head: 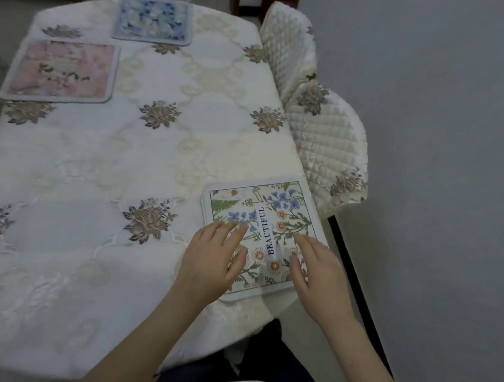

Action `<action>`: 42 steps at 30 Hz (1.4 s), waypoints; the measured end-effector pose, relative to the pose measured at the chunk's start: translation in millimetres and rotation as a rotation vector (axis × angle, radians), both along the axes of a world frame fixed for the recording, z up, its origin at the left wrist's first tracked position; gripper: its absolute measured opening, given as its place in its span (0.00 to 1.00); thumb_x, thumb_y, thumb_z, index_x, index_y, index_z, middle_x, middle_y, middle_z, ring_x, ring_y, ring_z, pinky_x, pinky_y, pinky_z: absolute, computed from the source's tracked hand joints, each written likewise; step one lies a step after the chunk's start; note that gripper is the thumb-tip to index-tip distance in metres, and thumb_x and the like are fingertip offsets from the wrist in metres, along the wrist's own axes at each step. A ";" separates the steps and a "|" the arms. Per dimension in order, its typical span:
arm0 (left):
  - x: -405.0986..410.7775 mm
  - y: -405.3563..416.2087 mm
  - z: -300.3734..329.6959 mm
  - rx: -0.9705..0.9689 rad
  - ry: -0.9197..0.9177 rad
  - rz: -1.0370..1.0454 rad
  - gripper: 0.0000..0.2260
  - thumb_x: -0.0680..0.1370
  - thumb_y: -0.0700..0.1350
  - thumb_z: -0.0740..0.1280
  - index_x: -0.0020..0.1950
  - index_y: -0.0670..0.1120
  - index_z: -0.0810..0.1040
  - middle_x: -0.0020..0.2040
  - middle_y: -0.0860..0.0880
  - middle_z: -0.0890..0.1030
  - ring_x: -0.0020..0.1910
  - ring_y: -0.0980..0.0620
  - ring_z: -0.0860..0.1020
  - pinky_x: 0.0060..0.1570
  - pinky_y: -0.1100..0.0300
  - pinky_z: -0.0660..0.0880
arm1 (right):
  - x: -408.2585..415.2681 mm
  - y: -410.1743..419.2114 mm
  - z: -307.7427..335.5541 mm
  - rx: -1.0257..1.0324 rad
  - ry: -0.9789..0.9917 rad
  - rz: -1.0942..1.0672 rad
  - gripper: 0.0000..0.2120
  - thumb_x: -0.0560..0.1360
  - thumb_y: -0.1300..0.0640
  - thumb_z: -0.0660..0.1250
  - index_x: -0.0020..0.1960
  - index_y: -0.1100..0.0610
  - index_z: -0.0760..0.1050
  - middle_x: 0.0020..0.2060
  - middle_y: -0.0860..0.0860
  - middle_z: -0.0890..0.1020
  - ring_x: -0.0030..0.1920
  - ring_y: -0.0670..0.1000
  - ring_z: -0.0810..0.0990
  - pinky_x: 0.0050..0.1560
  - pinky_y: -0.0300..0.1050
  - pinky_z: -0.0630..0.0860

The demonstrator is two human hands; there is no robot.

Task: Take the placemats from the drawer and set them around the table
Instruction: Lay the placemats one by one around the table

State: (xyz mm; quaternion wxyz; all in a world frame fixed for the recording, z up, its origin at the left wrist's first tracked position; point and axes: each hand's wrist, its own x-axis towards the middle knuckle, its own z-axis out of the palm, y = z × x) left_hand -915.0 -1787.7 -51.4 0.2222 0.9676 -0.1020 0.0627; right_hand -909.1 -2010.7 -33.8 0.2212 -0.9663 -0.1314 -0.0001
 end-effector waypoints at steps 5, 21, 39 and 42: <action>27.8 -11.4 -33.8 -0.031 0.167 0.148 0.22 0.77 0.51 0.58 0.67 0.43 0.74 0.63 0.43 0.78 0.61 0.44 0.76 0.57 0.47 0.75 | 64.7 -12.0 -38.7 -0.032 0.084 0.064 0.22 0.79 0.57 0.61 0.73 0.56 0.67 0.69 0.56 0.71 0.69 0.55 0.69 0.66 0.51 0.68; 46.1 -51.4 -79.2 -0.099 0.562 0.699 0.24 0.76 0.45 0.64 0.71 0.47 0.66 0.67 0.38 0.69 0.63 0.39 0.67 0.59 0.52 0.66 | 145.0 -58.3 -103.8 -0.270 0.549 0.095 0.30 0.78 0.49 0.59 0.77 0.48 0.52 0.71 0.67 0.57 0.65 0.67 0.66 0.63 0.57 0.70; 29.2 -56.6 -59.1 -0.865 0.496 0.890 0.21 0.71 0.29 0.66 0.57 0.50 0.79 0.61 0.48 0.76 0.49 0.53 0.78 0.40 0.70 0.74 | 143.9 -78.9 -67.0 0.466 0.689 0.064 0.30 0.69 0.74 0.67 0.67 0.54 0.73 0.64 0.50 0.75 0.46 0.40 0.78 0.47 0.40 0.81; 18.3 -54.2 -48.4 -0.876 0.414 0.943 0.21 0.72 0.29 0.66 0.59 0.49 0.79 0.62 0.48 0.76 0.53 0.52 0.76 0.40 0.72 0.72 | 148.1 -70.8 -62.7 0.480 0.679 0.123 0.29 0.69 0.74 0.67 0.67 0.55 0.73 0.64 0.51 0.75 0.39 0.48 0.83 0.46 0.48 0.80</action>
